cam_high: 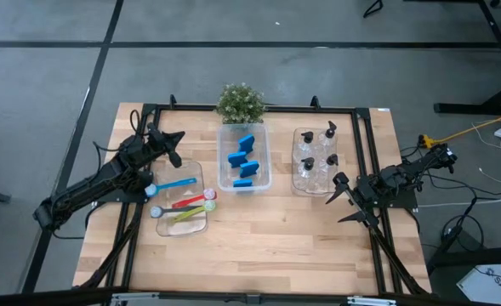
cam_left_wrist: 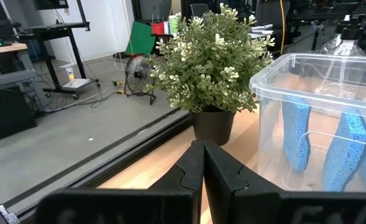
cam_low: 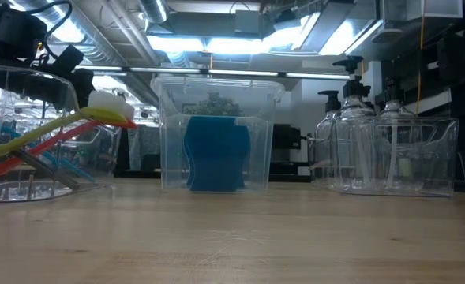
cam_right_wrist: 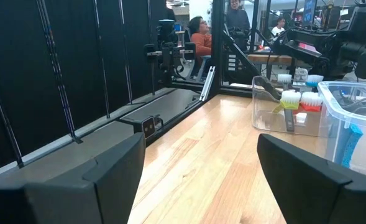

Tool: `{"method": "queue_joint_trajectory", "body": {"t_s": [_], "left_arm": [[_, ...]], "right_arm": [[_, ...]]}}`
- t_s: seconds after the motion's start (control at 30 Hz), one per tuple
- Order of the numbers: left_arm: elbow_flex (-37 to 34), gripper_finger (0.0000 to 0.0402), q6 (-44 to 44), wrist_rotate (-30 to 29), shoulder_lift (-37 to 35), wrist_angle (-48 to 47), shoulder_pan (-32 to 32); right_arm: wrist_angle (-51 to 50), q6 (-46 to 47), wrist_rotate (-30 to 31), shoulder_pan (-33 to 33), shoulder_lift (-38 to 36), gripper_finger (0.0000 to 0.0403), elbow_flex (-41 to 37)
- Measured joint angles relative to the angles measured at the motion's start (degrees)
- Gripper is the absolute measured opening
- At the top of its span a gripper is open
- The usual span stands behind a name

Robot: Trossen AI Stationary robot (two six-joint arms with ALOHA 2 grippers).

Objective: Pick & Place Kitchen Sink Supplies
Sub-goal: Return to Home Position

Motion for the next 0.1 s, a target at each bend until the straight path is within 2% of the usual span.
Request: {"method": "queue_joint_trajectory", "body": {"t_s": [0.1], "left_arm": [[0.0,0.0007,-0.01,-0.02,0.0,-0.01,-0.01]], "right_arm": [[0.02,-0.11,0.01,0.02,-0.02,0.0308,-0.02]]}}
